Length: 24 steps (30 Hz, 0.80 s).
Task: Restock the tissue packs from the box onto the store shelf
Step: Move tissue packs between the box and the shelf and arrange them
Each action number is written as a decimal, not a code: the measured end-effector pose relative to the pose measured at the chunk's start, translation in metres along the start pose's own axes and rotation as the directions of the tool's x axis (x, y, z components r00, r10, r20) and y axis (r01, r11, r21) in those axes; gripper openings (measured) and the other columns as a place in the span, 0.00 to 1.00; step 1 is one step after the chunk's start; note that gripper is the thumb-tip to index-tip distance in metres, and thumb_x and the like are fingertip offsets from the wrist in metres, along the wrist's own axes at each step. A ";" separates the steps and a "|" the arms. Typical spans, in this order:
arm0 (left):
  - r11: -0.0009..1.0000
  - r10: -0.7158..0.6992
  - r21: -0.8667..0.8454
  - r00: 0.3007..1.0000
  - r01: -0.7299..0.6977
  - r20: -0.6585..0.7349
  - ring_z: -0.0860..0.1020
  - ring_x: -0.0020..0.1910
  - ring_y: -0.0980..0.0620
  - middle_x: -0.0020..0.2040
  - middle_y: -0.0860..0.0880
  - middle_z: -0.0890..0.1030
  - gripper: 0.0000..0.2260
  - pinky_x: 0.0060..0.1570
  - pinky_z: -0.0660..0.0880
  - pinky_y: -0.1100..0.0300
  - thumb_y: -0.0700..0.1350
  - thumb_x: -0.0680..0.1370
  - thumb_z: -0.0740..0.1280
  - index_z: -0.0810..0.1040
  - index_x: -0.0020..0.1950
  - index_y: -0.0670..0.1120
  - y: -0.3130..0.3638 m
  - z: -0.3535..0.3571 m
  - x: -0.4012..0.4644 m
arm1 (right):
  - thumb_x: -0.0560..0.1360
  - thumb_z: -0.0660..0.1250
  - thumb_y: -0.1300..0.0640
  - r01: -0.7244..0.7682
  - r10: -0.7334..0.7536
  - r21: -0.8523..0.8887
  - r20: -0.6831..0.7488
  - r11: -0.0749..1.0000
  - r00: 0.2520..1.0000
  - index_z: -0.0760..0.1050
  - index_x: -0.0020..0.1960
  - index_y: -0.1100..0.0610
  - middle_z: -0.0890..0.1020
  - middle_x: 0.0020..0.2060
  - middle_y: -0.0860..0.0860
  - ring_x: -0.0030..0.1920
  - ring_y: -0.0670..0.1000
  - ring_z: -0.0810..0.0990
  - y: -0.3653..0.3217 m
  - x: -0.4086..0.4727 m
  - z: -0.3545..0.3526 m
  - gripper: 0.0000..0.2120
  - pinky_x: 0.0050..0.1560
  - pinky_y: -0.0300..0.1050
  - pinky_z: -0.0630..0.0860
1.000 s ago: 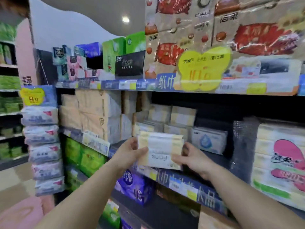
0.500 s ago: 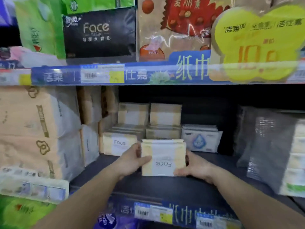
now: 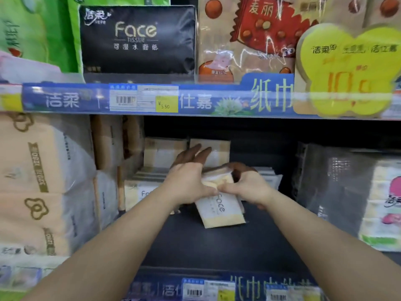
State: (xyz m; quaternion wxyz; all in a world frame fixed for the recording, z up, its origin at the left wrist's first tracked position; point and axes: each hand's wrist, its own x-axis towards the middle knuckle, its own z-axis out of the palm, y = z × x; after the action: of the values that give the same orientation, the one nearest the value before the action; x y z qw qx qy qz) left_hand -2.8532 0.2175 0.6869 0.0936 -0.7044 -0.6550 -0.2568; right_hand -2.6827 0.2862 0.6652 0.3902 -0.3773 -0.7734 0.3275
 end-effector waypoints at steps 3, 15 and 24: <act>0.995 -0.086 -0.030 0.955 0.099 0.285 0.78 0.52 0.48 0.58 0.47 0.79 0.24 0.45 0.73 0.58 0.57 0.68 0.75 0.73 0.58 0.48 -0.005 0.002 0.001 | 0.66 0.78 0.58 0.101 -0.091 -0.112 0.090 0.989 0.992 0.74 0.61 0.52 0.81 0.49 0.48 0.49 0.46 0.80 -0.010 0.003 0.011 0.25 0.46 0.31 0.74; 0.451 -0.130 -0.777 0.894 0.439 0.429 0.79 0.58 0.57 0.58 0.55 0.82 0.21 0.65 0.72 0.56 0.47 0.74 0.72 0.73 0.66 0.50 -0.043 0.078 -0.044 | 0.69 0.75 0.64 -0.255 0.241 -0.015 0.379 0.967 0.893 0.76 0.55 0.46 0.83 0.52 0.43 0.50 0.39 0.81 0.065 -0.025 0.005 0.20 0.48 0.31 0.75; 0.768 -0.385 -0.528 0.920 0.363 0.073 0.75 0.43 0.56 0.50 0.49 0.77 0.11 0.48 0.73 0.62 0.44 0.73 0.71 0.71 0.51 0.51 -0.045 0.084 -0.043 | 0.68 0.75 0.64 -0.315 0.313 0.015 0.083 0.949 0.946 0.73 0.50 0.54 0.83 0.49 0.50 0.49 0.48 0.81 0.086 0.015 0.030 0.16 0.49 0.40 0.78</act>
State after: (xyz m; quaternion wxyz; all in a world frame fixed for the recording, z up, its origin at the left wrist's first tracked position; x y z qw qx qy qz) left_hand -2.8768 0.2249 0.5859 -0.1452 -0.5526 -0.6831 -0.4549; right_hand -2.6862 0.3352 0.5868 0.3073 -0.4768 -0.7135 0.4111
